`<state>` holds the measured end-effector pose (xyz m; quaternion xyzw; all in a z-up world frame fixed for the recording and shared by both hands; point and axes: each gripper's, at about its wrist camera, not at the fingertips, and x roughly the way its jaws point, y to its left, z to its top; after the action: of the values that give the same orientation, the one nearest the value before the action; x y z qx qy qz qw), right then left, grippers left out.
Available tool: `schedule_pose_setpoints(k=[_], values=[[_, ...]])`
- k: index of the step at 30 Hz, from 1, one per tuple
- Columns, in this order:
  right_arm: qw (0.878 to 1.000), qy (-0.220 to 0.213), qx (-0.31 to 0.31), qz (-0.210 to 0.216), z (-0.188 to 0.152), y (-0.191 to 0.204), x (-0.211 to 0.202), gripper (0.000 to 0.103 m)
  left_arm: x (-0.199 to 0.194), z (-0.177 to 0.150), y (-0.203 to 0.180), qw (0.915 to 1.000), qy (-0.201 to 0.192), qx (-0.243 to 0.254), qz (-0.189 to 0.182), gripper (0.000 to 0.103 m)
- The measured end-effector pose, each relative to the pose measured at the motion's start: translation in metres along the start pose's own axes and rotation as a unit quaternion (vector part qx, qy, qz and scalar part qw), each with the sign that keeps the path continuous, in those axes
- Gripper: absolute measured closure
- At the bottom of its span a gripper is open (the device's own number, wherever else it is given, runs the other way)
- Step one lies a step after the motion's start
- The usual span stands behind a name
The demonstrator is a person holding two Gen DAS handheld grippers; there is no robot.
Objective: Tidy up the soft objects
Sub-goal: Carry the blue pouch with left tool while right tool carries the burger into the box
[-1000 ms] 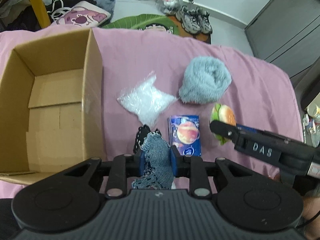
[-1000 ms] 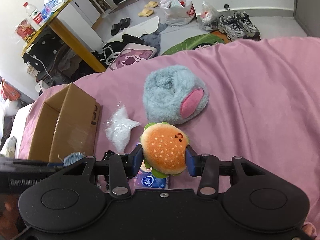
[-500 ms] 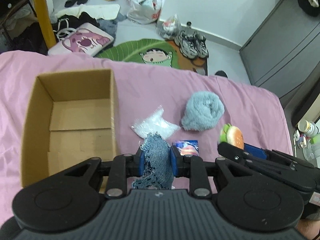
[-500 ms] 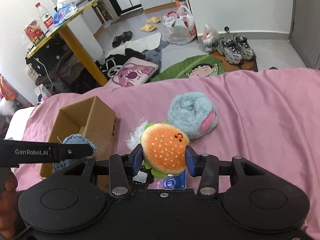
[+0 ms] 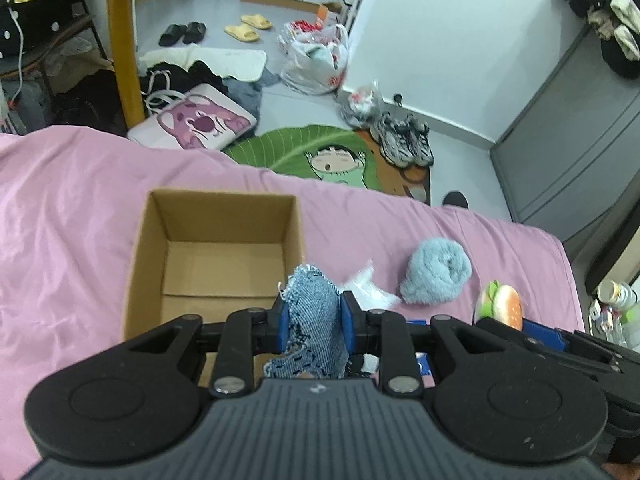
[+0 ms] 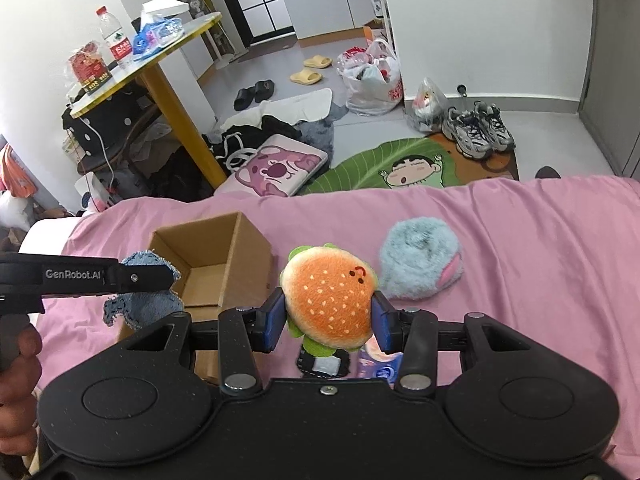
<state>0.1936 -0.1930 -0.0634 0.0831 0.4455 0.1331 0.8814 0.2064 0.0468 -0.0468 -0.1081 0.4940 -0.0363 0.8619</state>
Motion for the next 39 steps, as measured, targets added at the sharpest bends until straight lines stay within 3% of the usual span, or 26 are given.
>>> schedule_pose_setpoints(k=[16, 26, 39], values=[[0.999, -0.004, -0.032, 0.015, 0.014, 0.059, 0.014, 0.059, -0.008, 0.020, 0.059, 0.9990, -0.029, -0.033, 0.013, 0.078], [0.999, 0.012, -0.044, 0.028, 0.020, 0.084, 0.037, 0.059, 0.018, 0.036, 0.095, 0.9979, -0.022, -0.058, 0.017, 0.078], [0.997, 0.037, -0.051, 0.037, 0.028, 0.102, 0.079, 0.059, 0.064, 0.044, 0.113, 0.9961, 0.004, -0.084, 0.024, 0.078]])
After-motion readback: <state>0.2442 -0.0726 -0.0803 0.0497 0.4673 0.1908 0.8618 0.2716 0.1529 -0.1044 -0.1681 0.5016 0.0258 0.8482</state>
